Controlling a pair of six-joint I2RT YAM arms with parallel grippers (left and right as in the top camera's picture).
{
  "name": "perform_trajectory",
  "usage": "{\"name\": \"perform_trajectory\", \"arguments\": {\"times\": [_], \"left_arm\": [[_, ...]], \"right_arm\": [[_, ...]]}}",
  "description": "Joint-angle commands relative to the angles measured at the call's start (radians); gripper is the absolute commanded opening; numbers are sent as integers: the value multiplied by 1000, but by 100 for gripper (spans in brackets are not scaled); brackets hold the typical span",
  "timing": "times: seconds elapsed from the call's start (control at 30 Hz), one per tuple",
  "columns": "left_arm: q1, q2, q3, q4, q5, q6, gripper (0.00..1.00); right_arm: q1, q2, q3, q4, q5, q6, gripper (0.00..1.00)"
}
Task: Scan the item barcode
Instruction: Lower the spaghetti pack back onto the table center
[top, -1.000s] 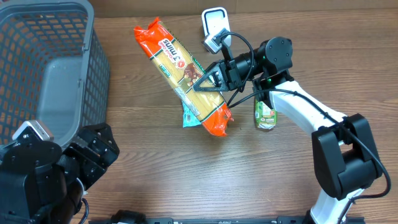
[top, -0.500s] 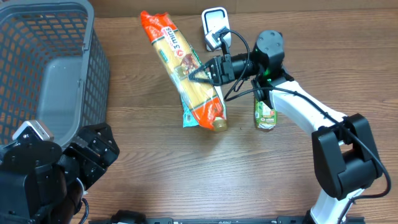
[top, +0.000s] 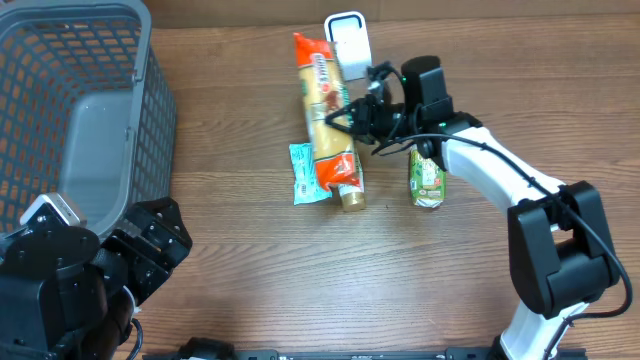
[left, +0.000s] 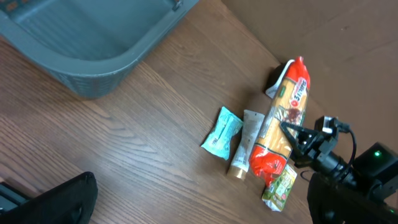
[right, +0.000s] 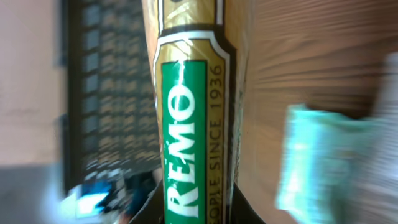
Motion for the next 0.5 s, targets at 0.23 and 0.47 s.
{"name": "perform_trajectory", "arguments": {"times": [0.23,0.47], "left_arm": [[8,2,5,1,3,15,100],[8,2,5,1,3,15,100]], "right_arm": [[-102,-132,84,-372,399,-407,4],[-82,-134,66,-531,825,-424,4]]}}
